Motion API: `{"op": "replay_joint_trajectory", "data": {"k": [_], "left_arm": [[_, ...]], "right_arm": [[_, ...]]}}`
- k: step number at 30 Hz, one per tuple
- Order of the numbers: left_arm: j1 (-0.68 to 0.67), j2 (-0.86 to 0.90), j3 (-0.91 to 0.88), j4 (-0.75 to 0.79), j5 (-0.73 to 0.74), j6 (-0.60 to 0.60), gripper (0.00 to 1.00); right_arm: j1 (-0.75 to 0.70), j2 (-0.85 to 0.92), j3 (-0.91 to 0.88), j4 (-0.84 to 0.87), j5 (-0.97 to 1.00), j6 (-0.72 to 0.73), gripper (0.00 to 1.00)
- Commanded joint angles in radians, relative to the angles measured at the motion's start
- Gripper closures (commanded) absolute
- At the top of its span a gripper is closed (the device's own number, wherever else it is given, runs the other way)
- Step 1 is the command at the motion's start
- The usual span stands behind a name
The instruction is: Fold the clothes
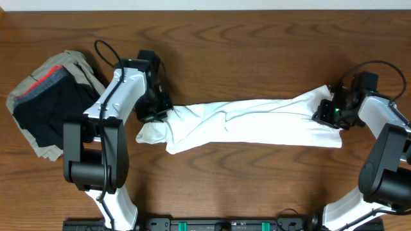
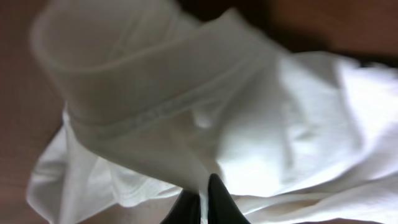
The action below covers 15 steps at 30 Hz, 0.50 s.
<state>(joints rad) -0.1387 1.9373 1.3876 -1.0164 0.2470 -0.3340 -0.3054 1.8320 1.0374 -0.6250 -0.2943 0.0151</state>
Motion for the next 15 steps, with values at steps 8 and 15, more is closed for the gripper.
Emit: {"op": "replay_joint_trajectory", "data": {"k": [8, 15], "left_arm": [[0.009, -0.093, 0.140, 0.106, -0.192, 0.080, 0.94], [0.010, -0.069, 0.139, 0.102, -0.225, 0.094, 0.94]], "right_arm": [[0.003, 0.019, -0.029, -0.019, 0.081, 0.013, 0.80], [0.003, 0.019, -0.029, -0.019, 0.081, 0.013, 0.80]]}}
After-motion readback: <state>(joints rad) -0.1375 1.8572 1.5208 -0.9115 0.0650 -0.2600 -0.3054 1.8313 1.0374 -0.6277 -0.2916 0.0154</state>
